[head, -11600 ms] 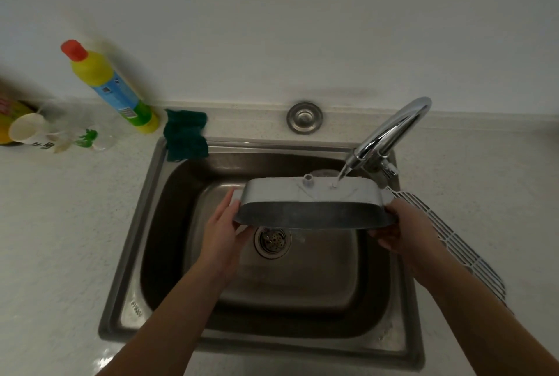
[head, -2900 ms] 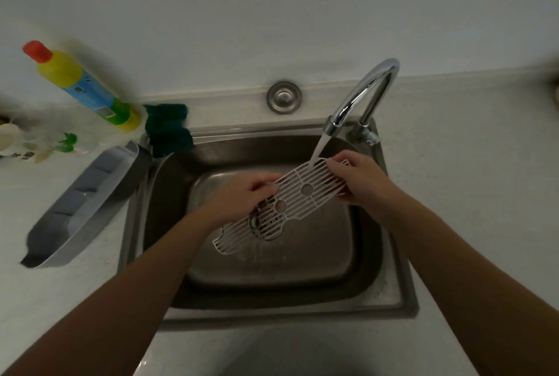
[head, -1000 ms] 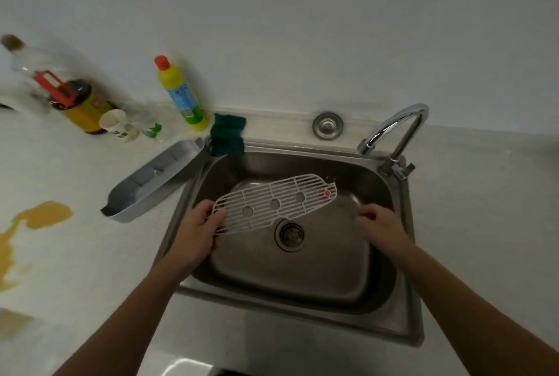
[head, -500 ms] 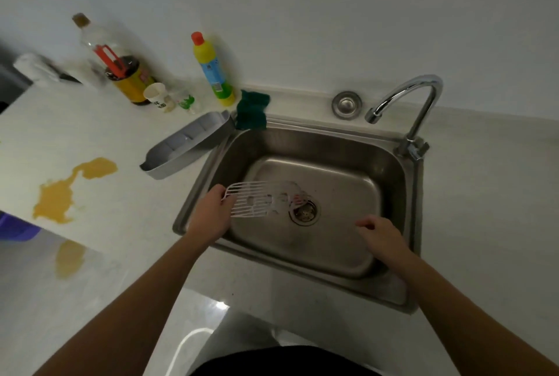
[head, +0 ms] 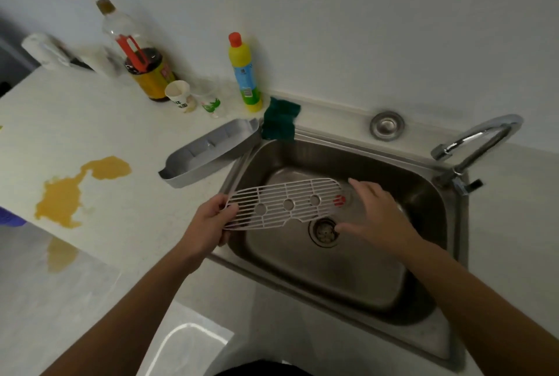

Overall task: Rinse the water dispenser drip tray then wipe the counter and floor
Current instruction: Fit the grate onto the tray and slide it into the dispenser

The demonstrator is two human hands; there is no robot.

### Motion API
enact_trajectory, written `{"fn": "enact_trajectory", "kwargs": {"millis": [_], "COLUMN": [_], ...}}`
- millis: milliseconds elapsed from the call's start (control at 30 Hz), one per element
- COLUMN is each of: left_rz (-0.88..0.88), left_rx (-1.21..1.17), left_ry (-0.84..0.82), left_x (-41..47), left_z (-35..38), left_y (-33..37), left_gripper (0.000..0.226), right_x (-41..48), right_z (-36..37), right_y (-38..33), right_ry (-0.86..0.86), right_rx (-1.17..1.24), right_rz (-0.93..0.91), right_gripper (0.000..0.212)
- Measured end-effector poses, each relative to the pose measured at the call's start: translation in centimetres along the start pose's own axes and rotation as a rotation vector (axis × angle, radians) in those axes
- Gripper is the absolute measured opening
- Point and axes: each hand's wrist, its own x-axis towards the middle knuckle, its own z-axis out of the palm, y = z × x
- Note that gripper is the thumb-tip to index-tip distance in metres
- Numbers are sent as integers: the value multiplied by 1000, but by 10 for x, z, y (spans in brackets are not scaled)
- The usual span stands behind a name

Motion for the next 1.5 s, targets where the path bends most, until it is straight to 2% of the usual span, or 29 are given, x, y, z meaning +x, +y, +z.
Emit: {"fn": "enact_trajectory", "kwargs": {"millis": [133,267,300,333,400,433,633,733,900,1200,1500], "left_rz": [-4,55,72,89,123,145,266,273,263,206,248], "left_rx": [-120,-212,-208,-180,-75,2,698,815,802,821,820], "left_ry": [56,108,110,106,102,112,326,342,317,302,324], "left_x": [19,51,59,69,89,99,141,154,162,162,158], "left_z": [-44,-93,-105,-117,-137,-145,-170,-175,-177,-172,-169], "left_y": [4,2,0,-4,-15,-21,-57,-69,-78,-84,-89], "left_gripper": [26,13,18,35,66,72,86,88,91,107,99], "right_x": [61,131,150,168,204,220,286,299,303,302,301], "right_z": [-24,-32,-31,-29,-22,-19,14,25,31,34,37], "right_y": [-51,-105,-116,-126,-141,-147,-167,-173,-177,-176,-180], "right_ry": [31,51,37,19,-14,-27,-89,-77,-113,-67,-87], "right_rx": [-76,-180,-207,-236,-283,-296,-447,-479,-569,-606,-653], "right_rz": [-161,-303,-327,-352,-389,-403,-471,-460,-456,-470,-477], "right_gripper": [97,88,87,85,84,84,77,74,79,79,81]}}
